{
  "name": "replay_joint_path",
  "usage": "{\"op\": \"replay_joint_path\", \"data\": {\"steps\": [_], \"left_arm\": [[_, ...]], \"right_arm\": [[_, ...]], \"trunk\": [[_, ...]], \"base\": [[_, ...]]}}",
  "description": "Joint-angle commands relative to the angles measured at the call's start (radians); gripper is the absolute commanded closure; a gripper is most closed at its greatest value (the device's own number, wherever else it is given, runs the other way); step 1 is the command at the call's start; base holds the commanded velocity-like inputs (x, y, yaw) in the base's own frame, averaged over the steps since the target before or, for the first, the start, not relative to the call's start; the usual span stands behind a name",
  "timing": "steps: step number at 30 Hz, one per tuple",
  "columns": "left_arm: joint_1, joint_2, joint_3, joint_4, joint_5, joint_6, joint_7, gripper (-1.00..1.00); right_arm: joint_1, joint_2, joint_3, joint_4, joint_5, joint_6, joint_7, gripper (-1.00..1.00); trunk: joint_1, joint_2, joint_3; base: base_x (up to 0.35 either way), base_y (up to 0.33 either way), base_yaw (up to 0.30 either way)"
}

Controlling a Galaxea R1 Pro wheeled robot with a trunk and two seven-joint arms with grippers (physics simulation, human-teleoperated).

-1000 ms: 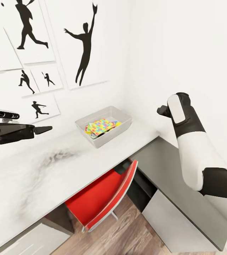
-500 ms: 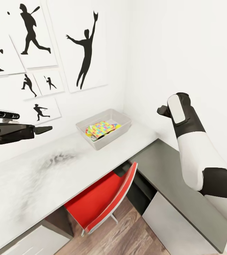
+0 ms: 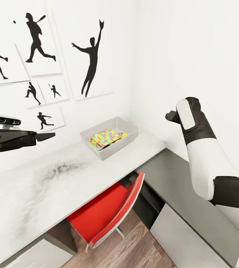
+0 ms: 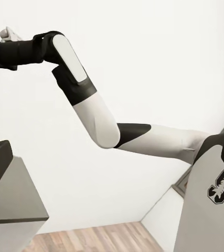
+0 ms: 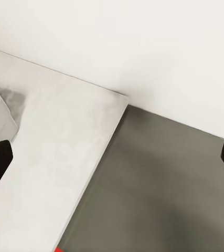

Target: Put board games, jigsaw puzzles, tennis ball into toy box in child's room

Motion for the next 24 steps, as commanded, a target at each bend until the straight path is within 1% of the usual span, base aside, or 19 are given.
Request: {"op": "replay_joint_path", "data": {"steps": [1, 24], "left_arm": [[-0.001, 0.001, -0.002, 0.000, 0.001, 0.011, -0.005, -1.00], [0.000, 0.001, -0.003, 0.004, -0.002, 0.010, -0.005, -1.00]], "right_arm": [[-0.001, 0.001, -0.002, -0.001, -0.011, 0.001, -0.010, -1.00], [-0.001, 0.001, -0.002, 0.011, -0.010, 0.001, -0.010, -1.00]], "trunk": [[0.001, -0.002, 0.000], [0.001, -0.002, 0.038]], "base": [[0.000, 0.000, 0.000], [0.000, 0.000, 0.000]]}}
